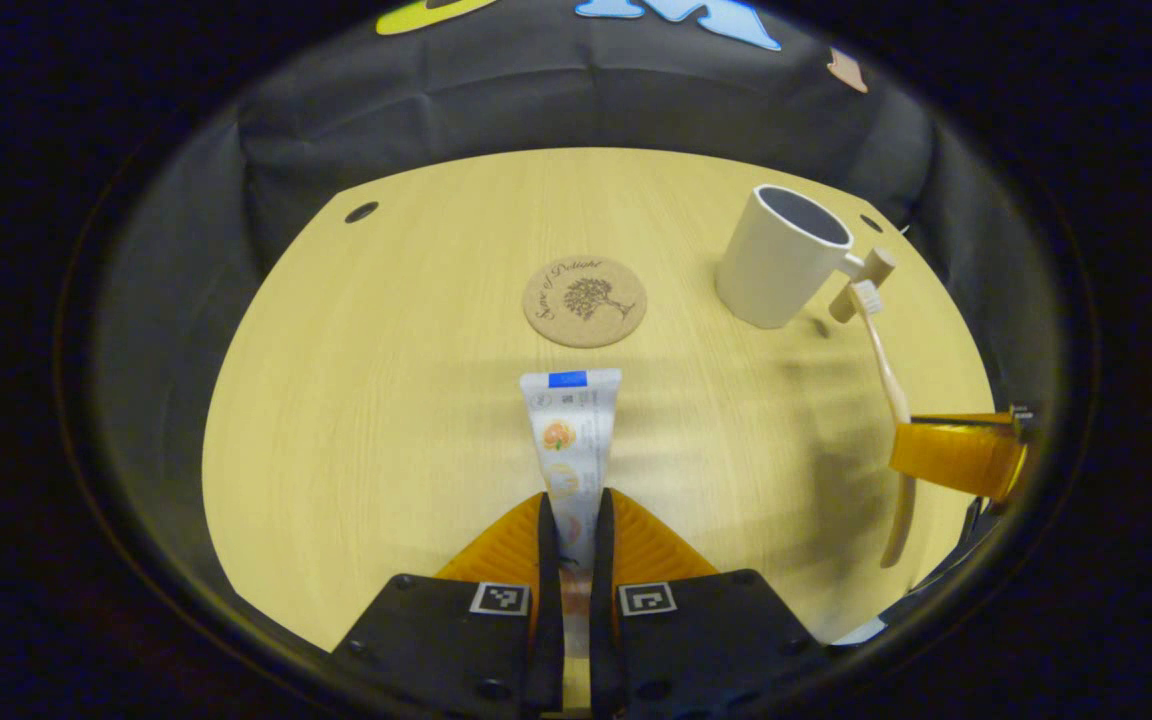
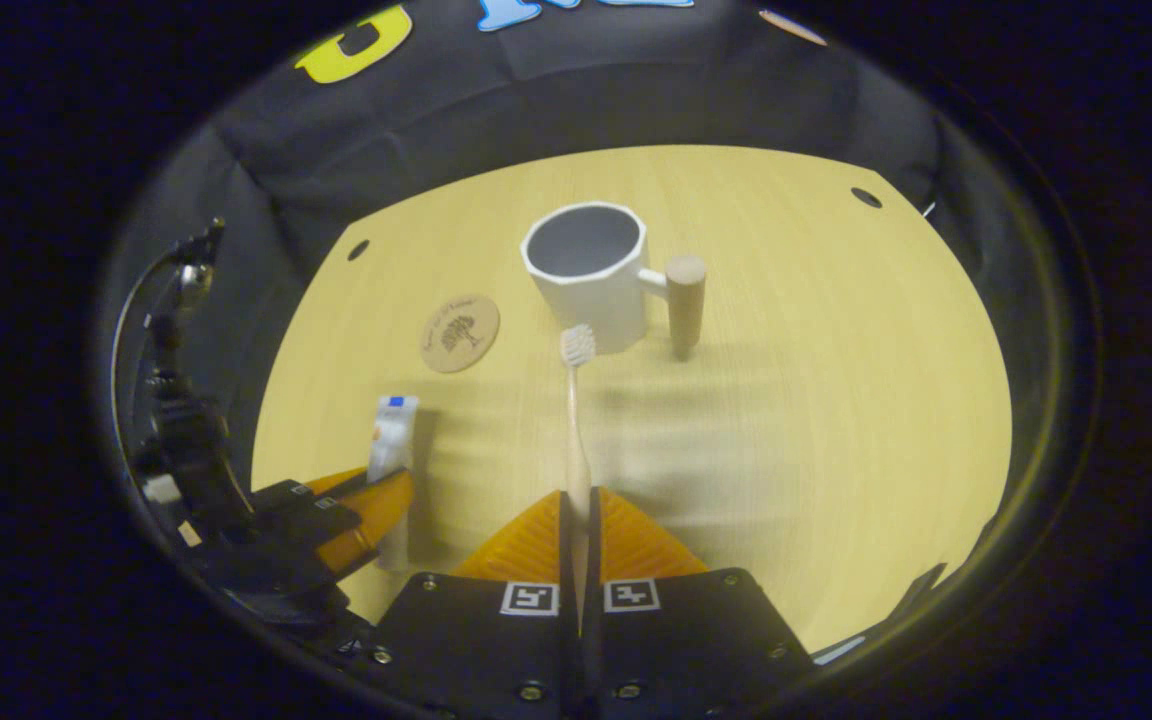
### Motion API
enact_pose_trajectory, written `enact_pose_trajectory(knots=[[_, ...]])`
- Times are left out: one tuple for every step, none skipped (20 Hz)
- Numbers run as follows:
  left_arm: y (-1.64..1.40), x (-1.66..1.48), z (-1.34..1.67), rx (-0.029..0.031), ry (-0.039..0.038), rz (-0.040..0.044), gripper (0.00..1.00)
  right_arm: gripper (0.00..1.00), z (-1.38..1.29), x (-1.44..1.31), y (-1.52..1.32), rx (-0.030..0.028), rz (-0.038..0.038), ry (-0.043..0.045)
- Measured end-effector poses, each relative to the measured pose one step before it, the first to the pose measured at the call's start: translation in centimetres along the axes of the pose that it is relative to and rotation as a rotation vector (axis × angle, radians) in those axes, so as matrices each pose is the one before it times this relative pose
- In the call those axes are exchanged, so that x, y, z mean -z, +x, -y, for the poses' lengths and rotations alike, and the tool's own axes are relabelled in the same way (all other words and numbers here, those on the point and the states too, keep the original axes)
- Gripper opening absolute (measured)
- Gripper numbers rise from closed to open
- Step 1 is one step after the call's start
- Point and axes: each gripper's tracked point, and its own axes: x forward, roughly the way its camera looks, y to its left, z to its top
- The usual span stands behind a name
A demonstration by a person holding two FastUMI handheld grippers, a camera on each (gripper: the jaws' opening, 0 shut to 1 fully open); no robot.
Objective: Put the toothbrush and toothpaste on the desktop into the cup, then pick up the cup and place it on the coaster on the desktop.
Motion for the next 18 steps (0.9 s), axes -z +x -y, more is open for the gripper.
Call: enact_pose_trajectory(knots=[[-0.245,-0.218,0.050,0.00209,0.00122,0.00636,0.18,0.03,-0.448,-1.101,-0.622,-0.01401,0.02686,0.00413],[-0.216,-0.115,0.033,0.00144,-0.00092,0.00303,0.19,0.02,-0.421,-1.302,-0.629,-0.01418,0.02655,0.00833],[-0.098,-0.057,0.040,0.00185,-0.00128,0.00359,0.19,0.02,-0.300,-1.279,-0.353,-0.01089,0.02814,0.00991],[-0.201,-0.155,-0.025,0.00327,-0.00030,0.00470,0.19,0.02,-0.175,-1.548,-0.301,-0.00697,0.02766,0.00552],[-0.149,-0.178,0.094,0.00021,0.00095,0.00319,0.19,0.02,0.025,-1.485,-0.058,-0.00120,0.02777,0.00019],[-0.278,-0.039,-0.004,-0.00124,0.00288,0.00226,0.18,0.02,0.103,-1.551,0.327,0.00360,0.02500,-0.00059],[-0.048,-0.034,-0.082,-0.00442,0.00299,-0.00041,0.18,0.03,0.117,-1.144,0.380,0.00282,0.01244,0.00222],[-0.024,0.007,-0.114,-0.00281,0.00198,0.00293,0.18,0.03,0.005,-1.291,0.300,0.00113,0.01518,0.00924],[-0.091,-0.130,-0.067,-0.00068,0.00240,0.00281,0.17,0.03,0.085,-1.042,0.654,0.00013,0.01650,0.01015],[-0.133,-0.098,-0.257,-0.00273,0.00188,0.00272,0.18,0.03,0.211,-0.911,0.474,0.00379,0.01093,0.00713],[-0.192,-0.036,-0.334,-0.00317,0.00164,0.00258,0.18,0.03,0.001,-1.037,0.547,0.00093,0.01203,0.00854],[-0.174,0.007,-0.373,-0.00542,0.00180,0.00200,0.18,0.03,-0.063,-0.866,0.546,-0.00368,0.00641,0.00935],[-0.366,0.009,-0.406,-0.00726,0.00108,0.00193,0.18,0.02,0.052,-0.521,0.585,-0.00048,0.00564,0.00931],[-0.233,0.006,-0.399,-0.00583,-0.00029,0.00093,0.18,0.02,0.082,-0.763,0.571,-0.00028,0.00606,0.00773],[-0.164,-0.035,-0.257,-0.00333,-0.00220,0.00113,0.18,0.02,0.133,-0.693,0.560,0.00272,0.00995,0.00722],[-0.290,0.016,-0.332,-0.00265,-0.00338,-0.00085,0.19,0.02,0.054,-0.810,0.648,0.00219,0.00715,0.00489],[-0.307,0.257,-0.070,-0.00416,-0.00367,-0.00226,0.19,0.02,0.034,-0.501,0.716,0.00379,0.00980,0.00221],[-0.326,0.284,-0.330,-0.00599,-0.00378,-0.00496,0.19,0.02,0.152,-0.639,0.746,0.00519,0.01185,-0.00180]])
